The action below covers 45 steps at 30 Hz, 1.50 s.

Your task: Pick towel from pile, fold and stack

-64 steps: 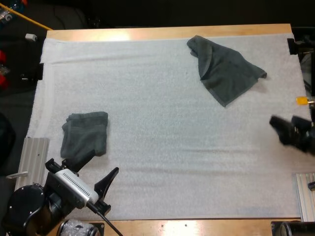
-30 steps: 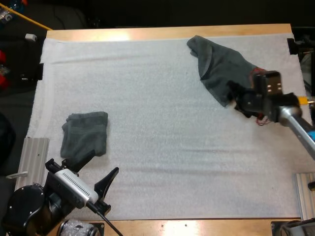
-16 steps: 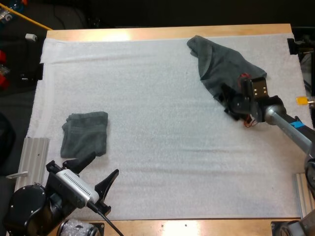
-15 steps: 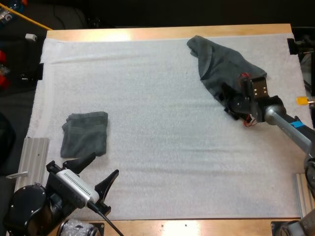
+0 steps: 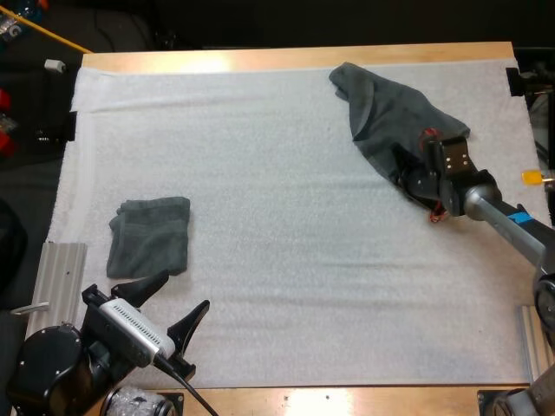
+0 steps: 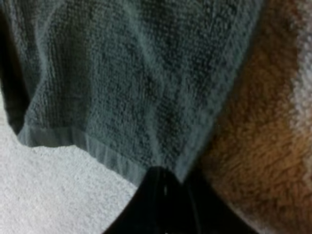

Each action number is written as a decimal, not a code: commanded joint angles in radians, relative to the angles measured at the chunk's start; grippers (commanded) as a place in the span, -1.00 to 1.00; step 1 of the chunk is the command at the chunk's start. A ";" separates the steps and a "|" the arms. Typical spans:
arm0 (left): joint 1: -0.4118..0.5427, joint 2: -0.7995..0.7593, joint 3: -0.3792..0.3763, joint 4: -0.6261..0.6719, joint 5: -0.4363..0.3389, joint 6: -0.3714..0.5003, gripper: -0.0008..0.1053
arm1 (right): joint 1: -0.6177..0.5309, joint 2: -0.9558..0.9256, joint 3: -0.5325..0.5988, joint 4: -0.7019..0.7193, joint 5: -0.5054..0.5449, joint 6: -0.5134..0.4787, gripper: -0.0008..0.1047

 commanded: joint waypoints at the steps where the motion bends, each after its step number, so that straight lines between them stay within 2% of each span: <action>1: -0.005 0.001 -0.006 -0.007 0.006 -0.009 0.19 | 0.003 -0.003 -0.008 -0.005 -0.008 -0.014 -0.99; 5: -0.005 0.001 -0.006 -0.007 0.006 -0.009 0.19 | 0.018 -0.045 -0.008 0.026 -0.054 -0.151 -0.99; 11: -0.005 0.001 -0.006 -0.007 0.006 -0.009 0.19 | 0.086 -0.195 -0.008 0.165 -0.053 -0.389 -0.99; 14: -0.005 0.001 -0.006 -0.007 0.006 -0.009 0.19 | 0.139 -0.278 -0.008 0.232 -0.051 -0.454 -0.99; 23: -0.005 0.001 -0.006 -0.007 0.006 -0.009 0.19 | 0.377 -0.395 -0.008 0.350 -0.031 -0.458 -0.99; 29: -0.005 0.001 -0.006 -0.007 0.006 -0.009 0.19 | 0.564 -0.395 -0.008 0.369 0.042 -0.443 -0.99; 36: -0.005 0.001 -0.006 -0.007 0.006 -0.009 0.19 | 0.702 -0.395 -0.008 0.369 0.057 -0.438 -0.98; 39: -0.005 0.001 -0.006 -0.007 0.006 -0.009 0.19 | 0.723 -0.395 -0.008 0.369 0.037 -0.400 -0.63; 43: -0.005 0.001 -0.006 -0.007 0.006 -0.009 0.19 | 0.726 -0.395 -0.008 0.369 -0.049 -0.400 0.26; 44: -0.005 0.001 -0.006 -0.007 0.006 -0.009 0.19 | 0.726 -0.395 -0.008 0.369 -0.088 -0.402 0.43; 45: -0.005 0.001 -0.006 -0.007 0.006 -0.009 0.19 | 0.726 -0.395 -0.008 0.369 -0.110 -0.405 0.48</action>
